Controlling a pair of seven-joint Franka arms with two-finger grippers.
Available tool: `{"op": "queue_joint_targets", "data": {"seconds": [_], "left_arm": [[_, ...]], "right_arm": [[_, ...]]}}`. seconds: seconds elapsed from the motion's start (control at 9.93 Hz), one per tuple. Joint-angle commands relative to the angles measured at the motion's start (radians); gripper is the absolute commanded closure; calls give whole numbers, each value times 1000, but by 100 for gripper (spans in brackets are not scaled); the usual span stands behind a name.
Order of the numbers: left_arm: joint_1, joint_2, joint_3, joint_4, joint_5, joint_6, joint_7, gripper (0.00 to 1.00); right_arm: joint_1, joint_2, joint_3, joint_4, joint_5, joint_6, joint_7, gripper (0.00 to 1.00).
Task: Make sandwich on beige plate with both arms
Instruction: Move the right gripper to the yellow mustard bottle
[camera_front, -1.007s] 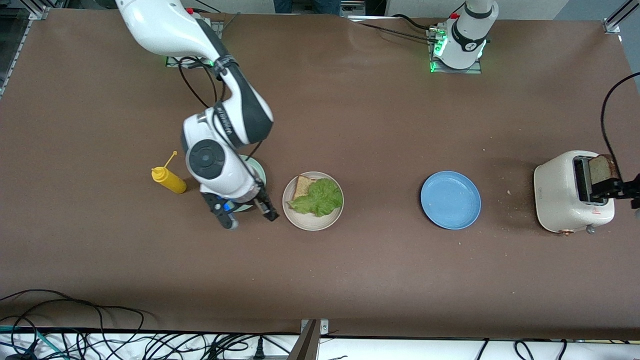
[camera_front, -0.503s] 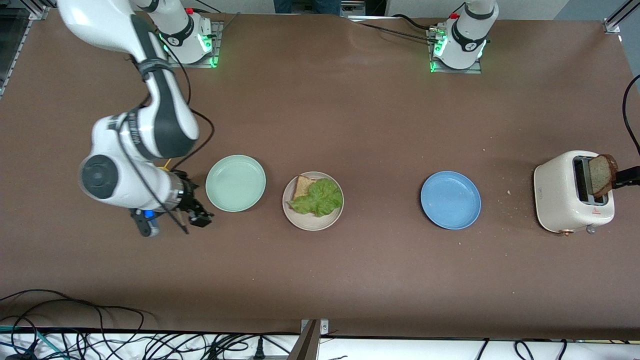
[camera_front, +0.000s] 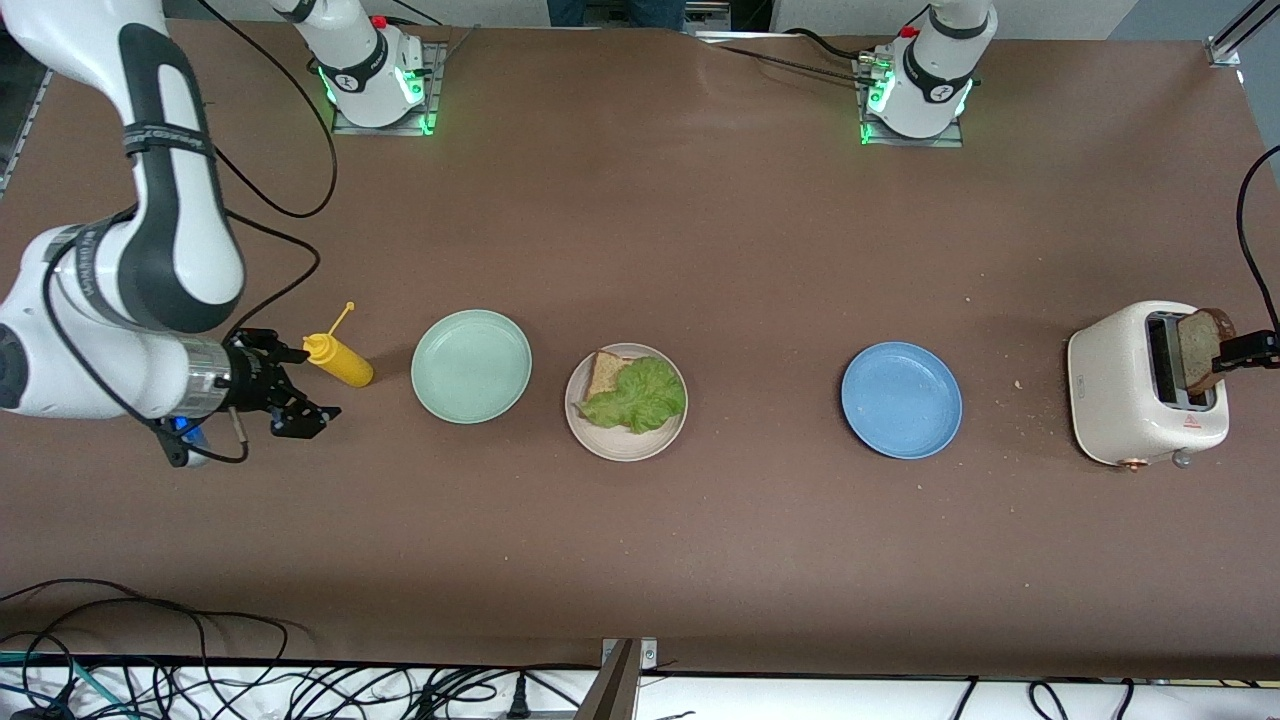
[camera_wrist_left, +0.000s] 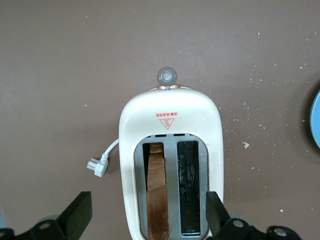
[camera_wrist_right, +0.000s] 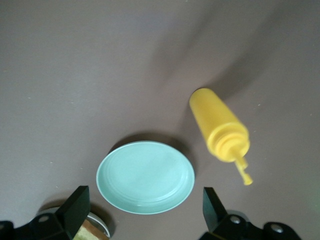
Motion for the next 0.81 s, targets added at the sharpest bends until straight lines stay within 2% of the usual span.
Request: {"op": "queue_joint_targets", "data": {"seconds": [0.0, 0.2, 0.5, 0.7], "left_arm": [[13, -16, -12, -36, 15, 7, -1, 0], [31, -40, -17, -85, 15, 19, 0, 0], [40, -102, -15, -226, 15, 141, 0, 0], [40, -110, -17, -249, 12, 154, -3, 0]], "right_arm": [[-92, -21, 10, -51, 68, -42, -142, 0], [-156, -15, 12, -85, 114, -81, -238, 0], [-204, 25, 12, -149, 216, -82, -333, 0], [-216, 58, 13, -162, 259, -96, -335, 0]]}}
